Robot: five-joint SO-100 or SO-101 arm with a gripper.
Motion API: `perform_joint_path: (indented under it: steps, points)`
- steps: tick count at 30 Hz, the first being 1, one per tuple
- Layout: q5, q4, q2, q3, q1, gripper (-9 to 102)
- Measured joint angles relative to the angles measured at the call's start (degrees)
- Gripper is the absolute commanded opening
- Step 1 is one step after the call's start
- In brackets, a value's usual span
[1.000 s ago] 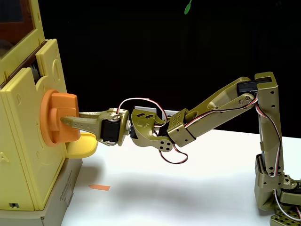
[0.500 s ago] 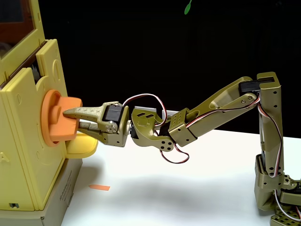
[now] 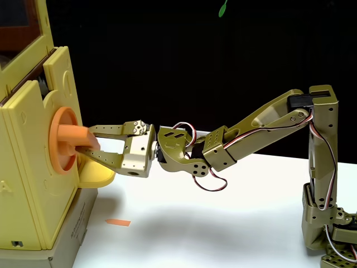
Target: Turn the button of vending machine.
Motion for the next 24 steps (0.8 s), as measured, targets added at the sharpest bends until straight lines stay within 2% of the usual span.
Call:
perform_joint_path:
  steps: [5,8,15,24]
  points:
    - [20.48,3.60,1.76,0.26,0.00,0]
    - [27.69,5.27,2.37,0.26,0.00,0]
    - [30.32,9.14,3.34,0.18,0.00,0]
    - [28.65,9.67,3.87,0.18,0.00,0]
